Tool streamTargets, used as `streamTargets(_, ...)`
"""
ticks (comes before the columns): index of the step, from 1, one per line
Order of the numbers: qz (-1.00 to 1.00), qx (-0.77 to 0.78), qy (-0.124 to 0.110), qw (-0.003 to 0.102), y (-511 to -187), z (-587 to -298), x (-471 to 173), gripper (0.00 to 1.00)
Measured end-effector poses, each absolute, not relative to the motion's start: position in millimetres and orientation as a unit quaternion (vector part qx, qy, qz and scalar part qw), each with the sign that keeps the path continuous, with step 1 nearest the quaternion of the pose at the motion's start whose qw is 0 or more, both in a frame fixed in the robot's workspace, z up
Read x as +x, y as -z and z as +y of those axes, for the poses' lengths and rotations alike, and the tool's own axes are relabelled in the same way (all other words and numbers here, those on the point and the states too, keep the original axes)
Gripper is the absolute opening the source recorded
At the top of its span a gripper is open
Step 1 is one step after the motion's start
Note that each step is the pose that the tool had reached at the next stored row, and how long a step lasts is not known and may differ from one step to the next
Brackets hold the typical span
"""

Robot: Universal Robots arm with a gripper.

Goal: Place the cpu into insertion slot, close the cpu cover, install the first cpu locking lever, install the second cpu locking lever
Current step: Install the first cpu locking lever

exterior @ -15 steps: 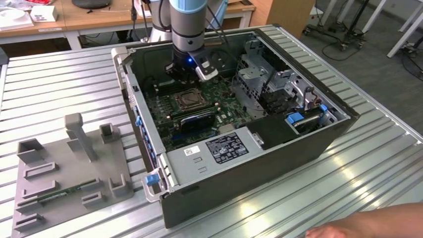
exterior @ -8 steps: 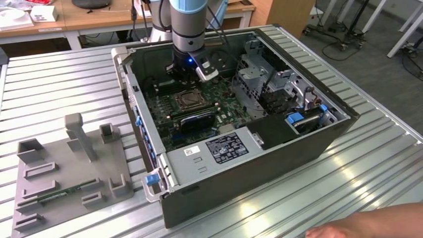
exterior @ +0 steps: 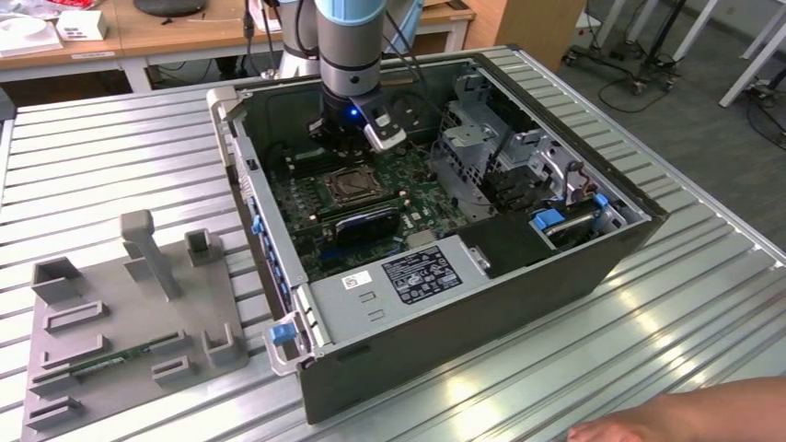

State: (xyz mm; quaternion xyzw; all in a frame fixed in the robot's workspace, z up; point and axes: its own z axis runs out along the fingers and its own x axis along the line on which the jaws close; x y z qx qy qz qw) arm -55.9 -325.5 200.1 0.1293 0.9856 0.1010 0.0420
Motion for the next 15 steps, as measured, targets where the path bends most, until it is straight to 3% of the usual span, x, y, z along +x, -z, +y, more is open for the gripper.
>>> streamTargets(15,0.98,0.164,-0.099,0.046,-199.9,-325.4,-57.5,0.1)
